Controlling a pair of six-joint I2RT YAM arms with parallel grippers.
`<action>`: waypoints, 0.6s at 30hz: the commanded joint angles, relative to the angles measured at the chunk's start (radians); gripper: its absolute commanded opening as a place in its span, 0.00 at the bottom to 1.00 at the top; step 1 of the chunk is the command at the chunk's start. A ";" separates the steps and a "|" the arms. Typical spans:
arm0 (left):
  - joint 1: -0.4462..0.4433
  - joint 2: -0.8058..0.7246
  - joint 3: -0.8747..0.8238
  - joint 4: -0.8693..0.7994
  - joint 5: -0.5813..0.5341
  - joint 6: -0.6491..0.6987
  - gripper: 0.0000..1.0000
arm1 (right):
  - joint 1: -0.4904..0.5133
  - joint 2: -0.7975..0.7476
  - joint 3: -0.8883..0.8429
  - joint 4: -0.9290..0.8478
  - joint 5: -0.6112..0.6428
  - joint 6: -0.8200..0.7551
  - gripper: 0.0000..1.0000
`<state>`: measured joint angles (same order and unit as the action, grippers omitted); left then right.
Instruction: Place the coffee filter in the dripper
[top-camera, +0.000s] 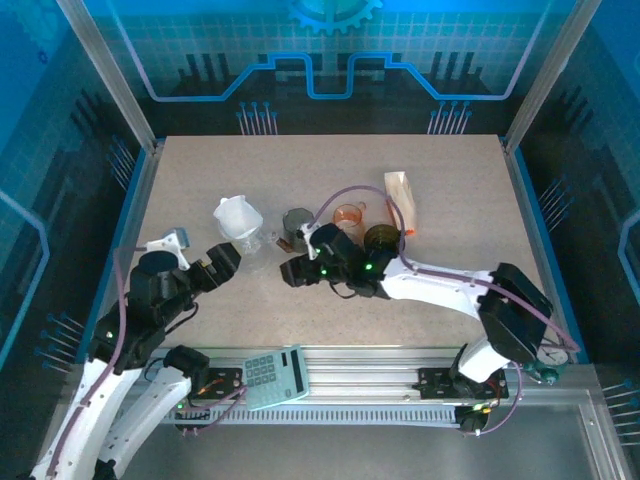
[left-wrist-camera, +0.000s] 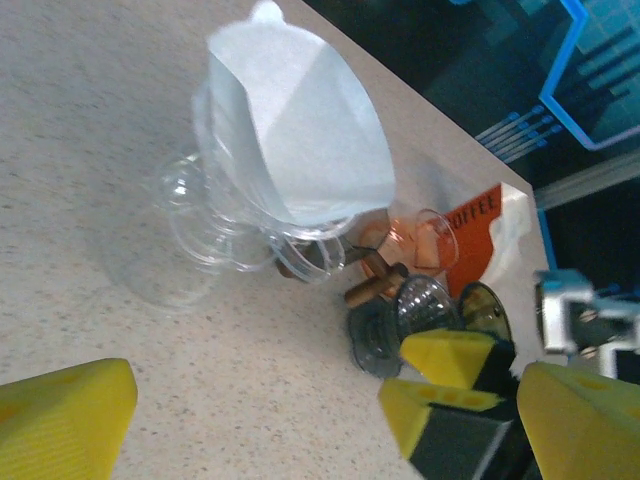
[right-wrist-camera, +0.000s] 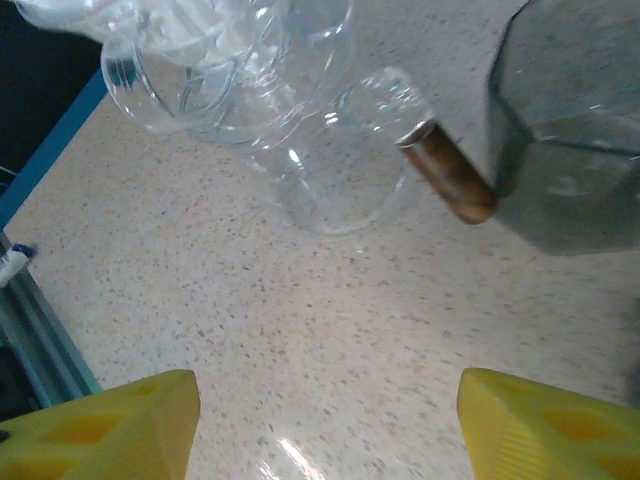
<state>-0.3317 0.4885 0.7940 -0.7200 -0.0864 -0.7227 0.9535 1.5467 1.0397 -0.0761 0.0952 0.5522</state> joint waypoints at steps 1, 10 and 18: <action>0.007 0.025 -0.051 0.099 0.134 0.026 0.98 | -0.048 -0.038 0.073 -0.233 0.055 -0.089 0.69; 0.005 0.107 -0.093 0.145 0.262 0.029 0.91 | -0.192 0.078 0.227 -0.458 -0.006 -0.202 0.63; 0.005 0.108 -0.117 0.145 0.266 0.028 0.91 | -0.194 0.227 0.327 -0.524 -0.011 -0.278 0.61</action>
<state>-0.3317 0.6022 0.6971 -0.5934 0.1486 -0.7059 0.7589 1.7454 1.3281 -0.5339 0.0895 0.3210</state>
